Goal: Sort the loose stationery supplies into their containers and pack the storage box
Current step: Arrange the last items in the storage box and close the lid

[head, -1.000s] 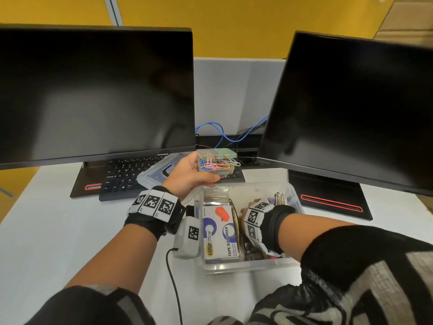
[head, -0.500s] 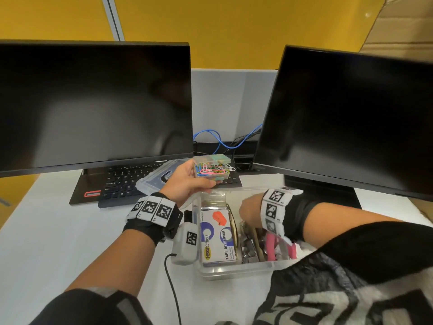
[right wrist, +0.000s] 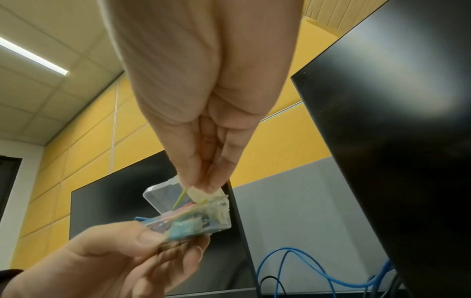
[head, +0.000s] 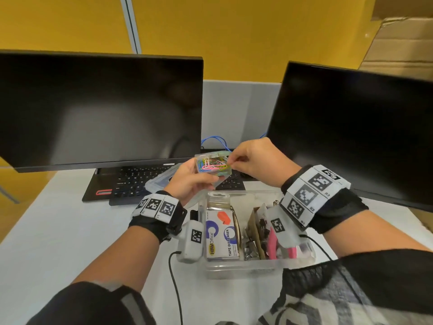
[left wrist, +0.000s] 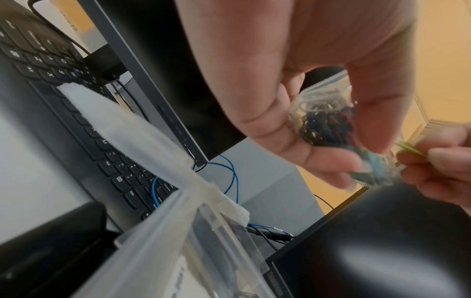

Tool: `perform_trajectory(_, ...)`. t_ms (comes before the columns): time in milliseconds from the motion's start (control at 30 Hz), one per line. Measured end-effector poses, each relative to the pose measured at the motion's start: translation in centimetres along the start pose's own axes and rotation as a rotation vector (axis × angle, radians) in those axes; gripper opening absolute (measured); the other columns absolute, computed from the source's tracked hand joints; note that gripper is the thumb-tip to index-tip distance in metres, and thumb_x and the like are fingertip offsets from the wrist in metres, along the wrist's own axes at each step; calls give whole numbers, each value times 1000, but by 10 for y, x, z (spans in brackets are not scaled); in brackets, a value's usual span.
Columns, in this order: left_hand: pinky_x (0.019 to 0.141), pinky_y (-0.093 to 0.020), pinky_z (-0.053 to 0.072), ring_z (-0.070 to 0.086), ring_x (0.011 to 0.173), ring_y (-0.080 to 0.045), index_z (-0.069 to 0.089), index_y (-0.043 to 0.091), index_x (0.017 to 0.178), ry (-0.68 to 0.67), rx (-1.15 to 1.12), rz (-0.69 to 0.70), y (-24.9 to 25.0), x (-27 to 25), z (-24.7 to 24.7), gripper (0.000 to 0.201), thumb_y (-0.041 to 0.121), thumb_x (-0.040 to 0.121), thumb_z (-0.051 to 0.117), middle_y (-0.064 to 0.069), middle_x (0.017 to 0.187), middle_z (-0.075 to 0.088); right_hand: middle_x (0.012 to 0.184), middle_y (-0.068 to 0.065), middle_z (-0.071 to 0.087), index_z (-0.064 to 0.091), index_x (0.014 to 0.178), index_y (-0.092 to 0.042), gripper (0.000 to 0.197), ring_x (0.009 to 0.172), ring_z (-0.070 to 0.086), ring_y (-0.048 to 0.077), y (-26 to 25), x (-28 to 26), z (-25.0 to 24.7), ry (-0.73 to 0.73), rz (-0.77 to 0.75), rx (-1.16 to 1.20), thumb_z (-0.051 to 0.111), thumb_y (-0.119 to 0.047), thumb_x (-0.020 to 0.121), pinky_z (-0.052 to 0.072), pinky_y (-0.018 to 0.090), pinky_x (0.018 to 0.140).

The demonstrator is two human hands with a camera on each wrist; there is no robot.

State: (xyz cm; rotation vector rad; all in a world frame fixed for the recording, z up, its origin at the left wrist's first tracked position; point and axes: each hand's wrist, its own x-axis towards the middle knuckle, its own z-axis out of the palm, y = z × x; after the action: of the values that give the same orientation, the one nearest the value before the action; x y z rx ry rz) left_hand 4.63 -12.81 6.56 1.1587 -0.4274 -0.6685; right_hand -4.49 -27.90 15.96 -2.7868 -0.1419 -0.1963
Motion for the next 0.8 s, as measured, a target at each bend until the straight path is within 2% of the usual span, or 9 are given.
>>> perform_trajectory(200, 53, -20, 53, 71, 81, -21, 53, 1, 116, 20, -10, 26, 9, -12, -8, 47, -19, 75, 60, -7, 92, 72, 102, 6, 71, 72, 102, -7, 18, 94, 62, 15, -16, 5, 13, 164, -59, 70, 61, -14, 89, 46, 22, 86)
perform_trajectory(300, 50, -18, 51, 69, 67, -13, 54, 5, 105, 50, 8, 38, 13, -21, -18, 38, -23, 79, 50, 0, 75, 70, 92, 6, 73, 74, 91, -8, 15, 86, 62, 23, -34, 12, 30, 170, -201, -29, 61, -14, 86, 40, 23, 80)
perform_trajectory(400, 49, -18, 50, 66, 60, -9, 55, 7, 99, 63, 32, 60, 16, -31, -30, 38, -24, 79, 49, 2, 67, 66, 90, 1, 72, 74, 87, -11, 25, 75, 58, 27, -44, 17, 50, 208, -292, -133, 51, -21, 85, 48, 36, 72)
perform_trajectory(500, 51, -19, 52, 67, 62, -9, 54, 8, 99, 75, 36, 70, 18, -43, -45, 38, -24, 80, 48, 3, 69, 68, 98, -3, 72, 75, 92, -15, 28, 72, 54, 24, -52, 21, 61, 260, -322, -123, 49, -23, 86, 51, 32, 68)
perform_trajectory(600, 53, -19, 52, 68, 69, -12, 54, 8, 102, 93, 30, 65, 19, -51, -55, 38, -22, 80, 51, 2, 76, 69, 102, 0, 72, 75, 96, -13, 23, 73, 54, 24, -58, 22, 68, 288, -329, -84, 58, -13, 81, 42, 23, 74)
perform_trajectory(667, 54, -20, 52, 69, 77, -18, 55, 8, 106, 112, 24, 62, 21, -55, -62, 40, -21, 79, 53, -2, 86, 70, 102, 4, 71, 74, 98, -10, 22, 80, 58, 26, -64, 23, 72, 312, -290, -40, 59, -7, 82, 39, 21, 78)
perform_trajectory(733, 54, -20, 52, 68, 84, -23, 55, 6, 112, 126, 18, 58, 23, -57, -68, 43, -20, 78, 55, -8, 96, 69, 108, 7, 68, 71, 105, -8, 23, 96, 58, 26, -70, 23, 75, 316, -138, 50, 56, -4, 89, 39, 22, 85)
perform_trajectory(800, 54, -20, 52, 68, 87, -24, 52, 2, 119, 127, 16, 51, 24, -59, -74, 46, -19, 79, 55, -12, 104, 67, 112, 7, 64, 68, 110, -7, 24, 105, 56, 20, -74, 23, 80, 349, 48, 166, 52, -5, 92, 39, 19, 90)
